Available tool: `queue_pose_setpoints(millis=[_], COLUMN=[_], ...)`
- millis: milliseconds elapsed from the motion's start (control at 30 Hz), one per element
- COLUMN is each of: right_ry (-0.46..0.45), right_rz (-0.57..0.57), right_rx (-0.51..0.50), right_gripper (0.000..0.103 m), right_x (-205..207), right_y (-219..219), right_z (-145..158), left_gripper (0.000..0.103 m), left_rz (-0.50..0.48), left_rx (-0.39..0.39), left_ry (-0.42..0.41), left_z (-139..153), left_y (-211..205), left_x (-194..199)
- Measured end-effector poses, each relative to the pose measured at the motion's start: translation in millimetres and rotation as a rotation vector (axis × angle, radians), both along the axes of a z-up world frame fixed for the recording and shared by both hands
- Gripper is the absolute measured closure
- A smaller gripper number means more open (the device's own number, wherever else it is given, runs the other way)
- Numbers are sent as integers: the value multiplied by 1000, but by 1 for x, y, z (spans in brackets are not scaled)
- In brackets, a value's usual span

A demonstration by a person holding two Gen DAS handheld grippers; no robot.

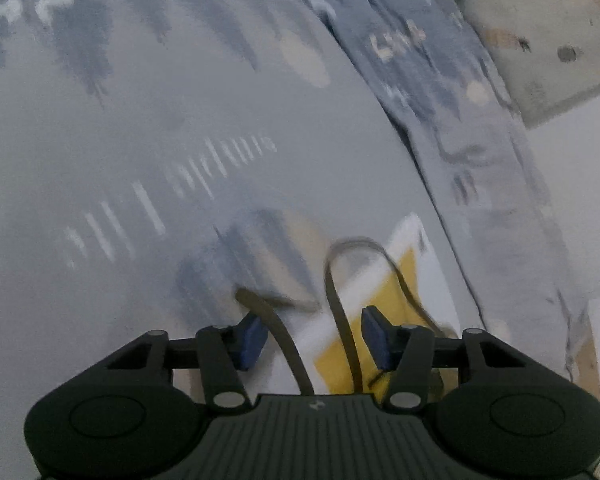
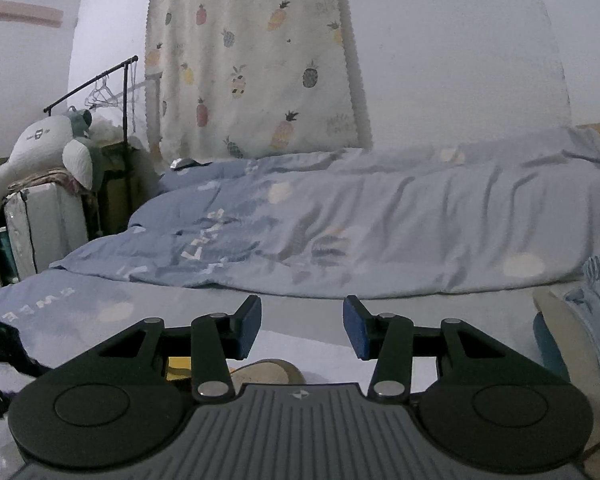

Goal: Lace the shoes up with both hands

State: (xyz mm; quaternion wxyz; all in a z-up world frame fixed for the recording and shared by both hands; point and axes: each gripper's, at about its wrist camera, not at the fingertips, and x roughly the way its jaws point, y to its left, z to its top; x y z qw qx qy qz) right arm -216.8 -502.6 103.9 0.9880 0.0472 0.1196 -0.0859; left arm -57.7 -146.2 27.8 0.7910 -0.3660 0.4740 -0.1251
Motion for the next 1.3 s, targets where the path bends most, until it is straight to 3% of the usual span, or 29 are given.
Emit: queue_pose_setpoints(millis=[100, 267, 300, 367, 400, 433, 633, 833, 967, 1200, 1267, 1300], right_ry=[2, 11, 11, 9, 7, 4, -10, 16, 54, 105, 111, 109], right_rz=[-10, -20, -19, -16, -13, -9, 118, 396, 524, 540, 541, 536], right_rx=[3, 12, 13, 16, 19, 22, 77, 175, 168, 77, 76, 72], right_gripper=[56, 56, 56, 56, 56, 56, 56, 58, 58, 78, 86, 97], right_x=[1, 3, 4, 4, 2, 1, -2, -1, -1, 5, 5, 5], right_y=[-2, -4, -4, -4, -5, -5, 5, 43, 73, 107, 111, 114], right_z=[-1, -4, -4, -3, -2, -1, 8, 19, 17, 7, 4, 3], left_gripper=[54, 54, 54, 68, 87, 96, 103, 103, 103, 103, 103, 103], left_rz=[-45, -237, -261, -295, -313, -321, -337, -365, -387, -429, -439, -436], left_rx=[97, 377, 397, 406, 410, 390, 192, -130, -256, -394, -409, -410], left_ry=[-54, -146, -164, -198, -215, -234, -409, -455, -449, -427, -433, -438], left_z=[10, 19, 20, 20, 21, 23, 46, 53, 49, 43, 44, 44], left_y=[6, -21, -24, -28, -30, -30, -32, -30, -31, -36, -38, -37], left_x=[10, 12, 10, 4, 2, -2, -19, -23, -20, -17, -19, -20])
